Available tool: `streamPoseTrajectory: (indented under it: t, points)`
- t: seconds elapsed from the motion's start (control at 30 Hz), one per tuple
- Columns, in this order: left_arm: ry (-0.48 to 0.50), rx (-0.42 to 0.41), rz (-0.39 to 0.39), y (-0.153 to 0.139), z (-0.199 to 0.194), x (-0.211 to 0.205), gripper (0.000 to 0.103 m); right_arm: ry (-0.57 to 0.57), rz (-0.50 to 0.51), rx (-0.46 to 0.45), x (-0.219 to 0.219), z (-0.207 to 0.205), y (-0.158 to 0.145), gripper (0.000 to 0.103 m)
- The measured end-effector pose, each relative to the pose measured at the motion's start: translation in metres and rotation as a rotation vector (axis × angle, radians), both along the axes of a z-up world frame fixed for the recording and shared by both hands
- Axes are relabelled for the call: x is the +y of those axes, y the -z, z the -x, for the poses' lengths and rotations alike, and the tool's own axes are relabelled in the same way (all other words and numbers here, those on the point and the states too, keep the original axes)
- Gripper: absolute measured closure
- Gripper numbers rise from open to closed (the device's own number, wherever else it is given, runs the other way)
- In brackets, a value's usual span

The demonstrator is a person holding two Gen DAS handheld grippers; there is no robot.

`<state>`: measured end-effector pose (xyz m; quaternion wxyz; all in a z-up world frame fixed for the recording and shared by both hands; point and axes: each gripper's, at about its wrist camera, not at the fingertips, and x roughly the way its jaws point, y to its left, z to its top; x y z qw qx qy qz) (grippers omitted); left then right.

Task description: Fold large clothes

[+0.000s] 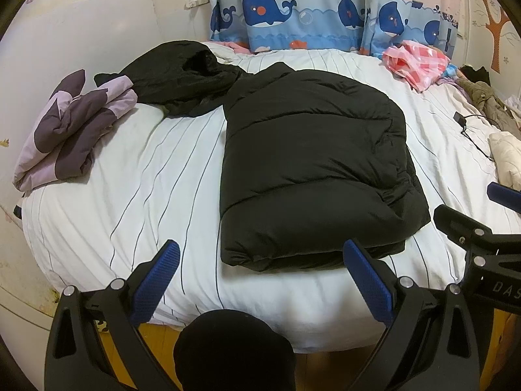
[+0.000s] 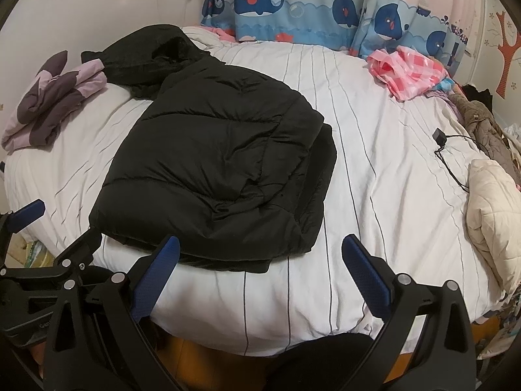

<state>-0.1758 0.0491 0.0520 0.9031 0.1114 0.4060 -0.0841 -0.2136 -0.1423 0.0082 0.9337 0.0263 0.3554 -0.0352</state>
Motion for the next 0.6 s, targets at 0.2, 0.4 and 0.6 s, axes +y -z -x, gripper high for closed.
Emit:
streamPoseTrajectory:
  t: [0.2, 0.4, 0.6]
  points:
    - [0.0, -0.001, 0.0, -0.0005, 0.0001, -0.0005, 0.007, 0.007, 0.008, -0.003, -0.0008, 0.0034, -0.0004, 0.007]
    - [0.0, -0.001, 0.0, -0.0005, 0.0001, -0.0005, 0.007, 0.014, 0.014, 0.003, -0.0003, 0.0034, 0.0006, 0.007]
    - [0.002, -0.003, 0.0, -0.0024, 0.0009, -0.0018, 0.007, 0.015, 0.014, 0.001, -0.001, 0.0039, 0.001, 0.007]
